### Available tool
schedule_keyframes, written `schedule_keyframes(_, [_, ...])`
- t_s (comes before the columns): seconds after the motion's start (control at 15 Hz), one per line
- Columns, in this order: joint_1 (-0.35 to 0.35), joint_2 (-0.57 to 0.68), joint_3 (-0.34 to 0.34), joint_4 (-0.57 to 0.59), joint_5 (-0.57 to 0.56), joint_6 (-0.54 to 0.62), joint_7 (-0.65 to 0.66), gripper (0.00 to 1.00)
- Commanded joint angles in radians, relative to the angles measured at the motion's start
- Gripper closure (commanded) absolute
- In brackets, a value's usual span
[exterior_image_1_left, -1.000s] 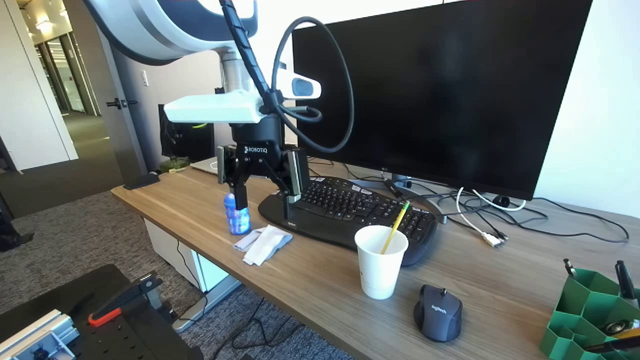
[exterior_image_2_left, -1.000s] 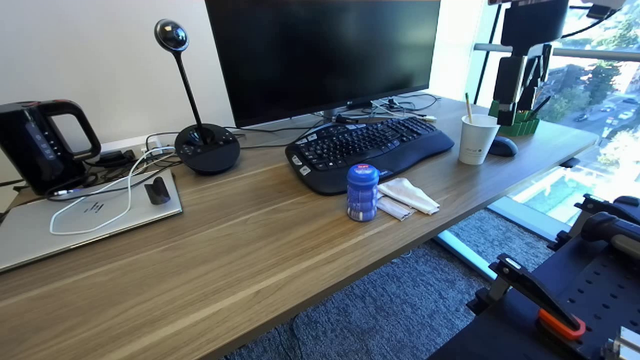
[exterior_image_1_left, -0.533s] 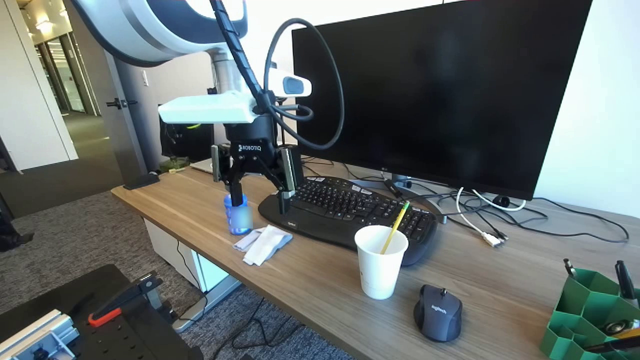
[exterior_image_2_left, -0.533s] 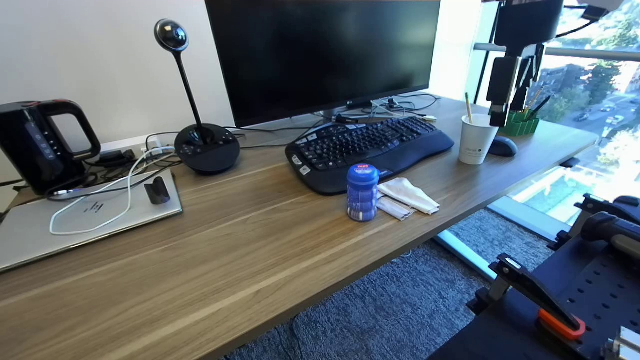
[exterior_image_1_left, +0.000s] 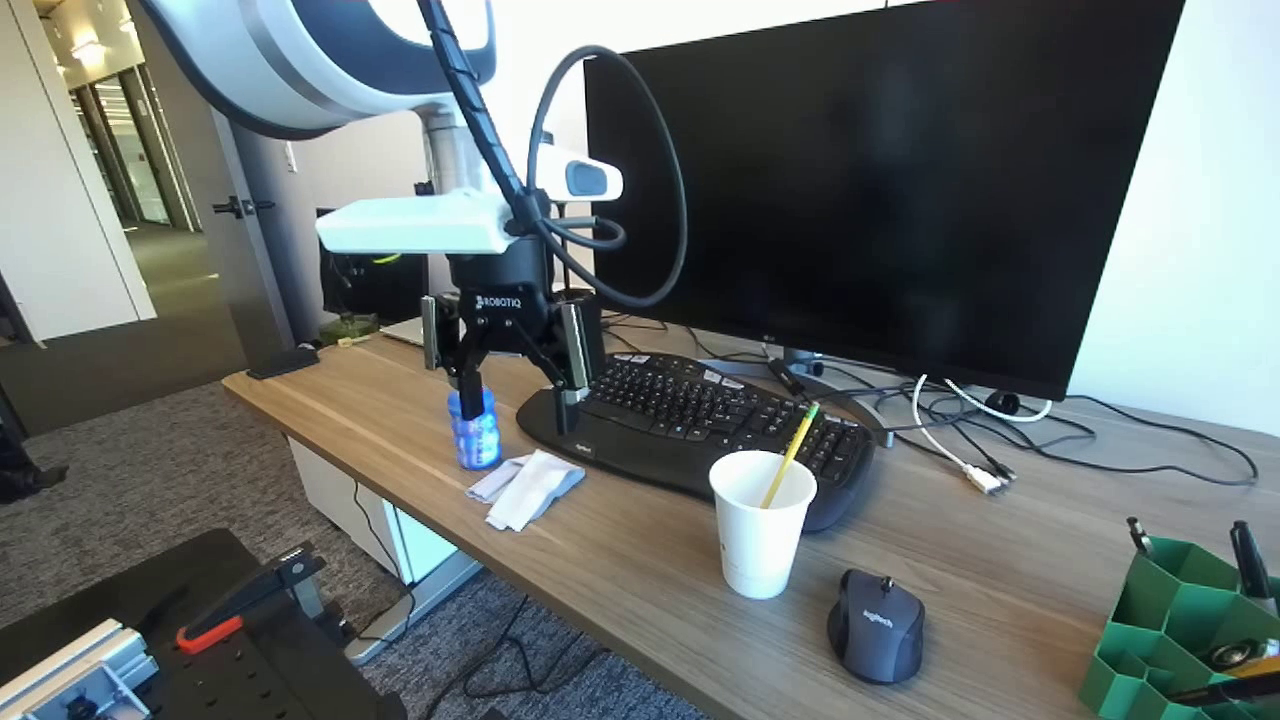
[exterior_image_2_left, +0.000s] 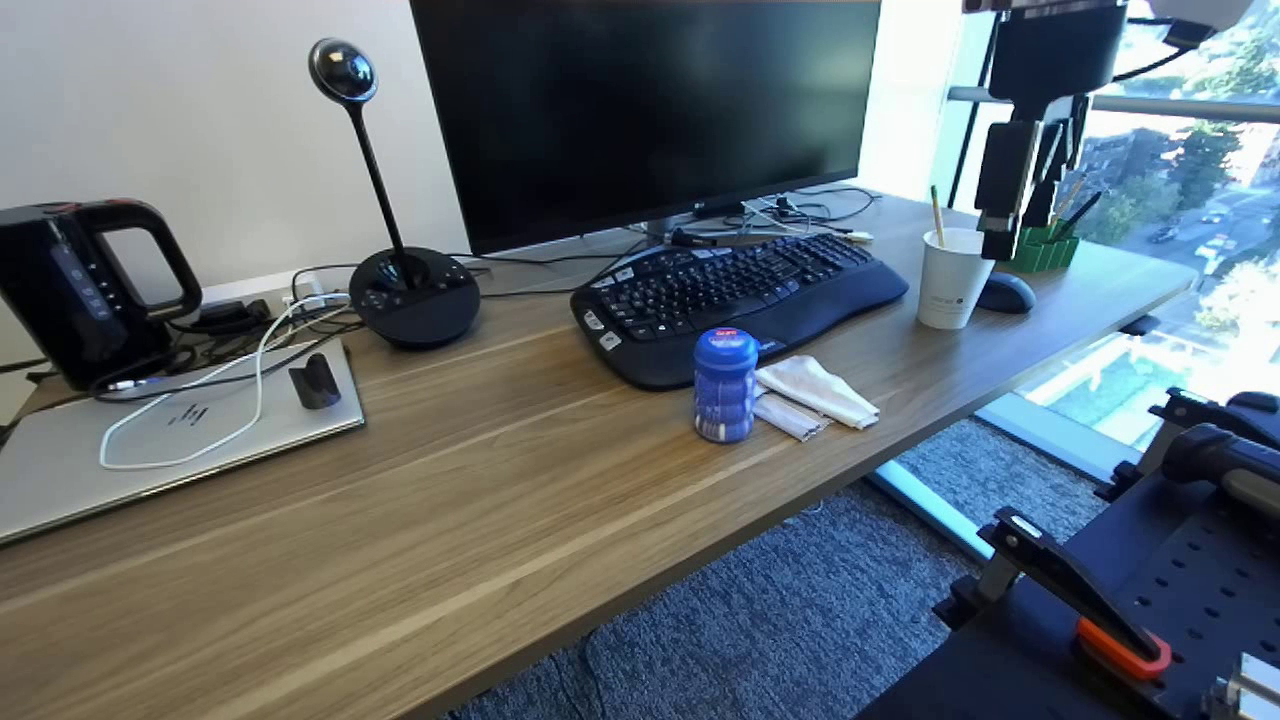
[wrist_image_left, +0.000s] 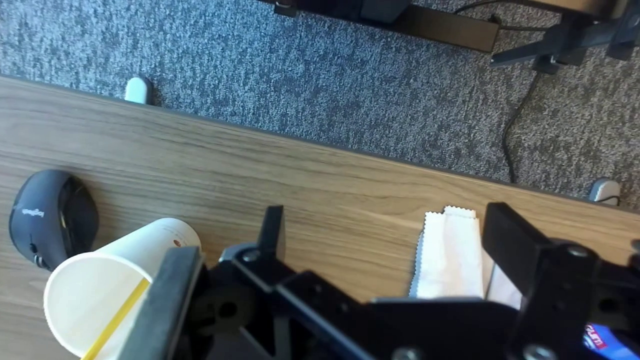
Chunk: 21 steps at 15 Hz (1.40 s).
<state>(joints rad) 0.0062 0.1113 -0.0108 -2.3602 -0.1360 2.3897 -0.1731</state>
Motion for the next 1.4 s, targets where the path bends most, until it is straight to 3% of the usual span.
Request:
schedule_keyframes(0.0, [0.008, 0.02, 0.002, 0.01, -0.054, 0.016, 0.064, 0.0])
schedule_keyframes(0.33, [0.022, 0.059, -0.01, 0.011, -0.169, 0.103, 0.203, 0.0])
schedule_keyframes(0.53, [0.025, 0.083, -0.01, 0.014, -0.18, 0.147, 0.255, 0.0])
schedule_keyframes(0.67, [0.026, 0.089, -0.003, 0.012, -0.153, 0.147, 0.247, 0.0])
schedule_keyframes(1.0, [0.01, 0.085, 0.056, 0.013, 0.059, 0.108, 0.118, 0.0])
schedule_keyframes(1.33, [0.006, 0.071, 0.065, 0.018, 0.106, 0.081, 0.065, 0.0])
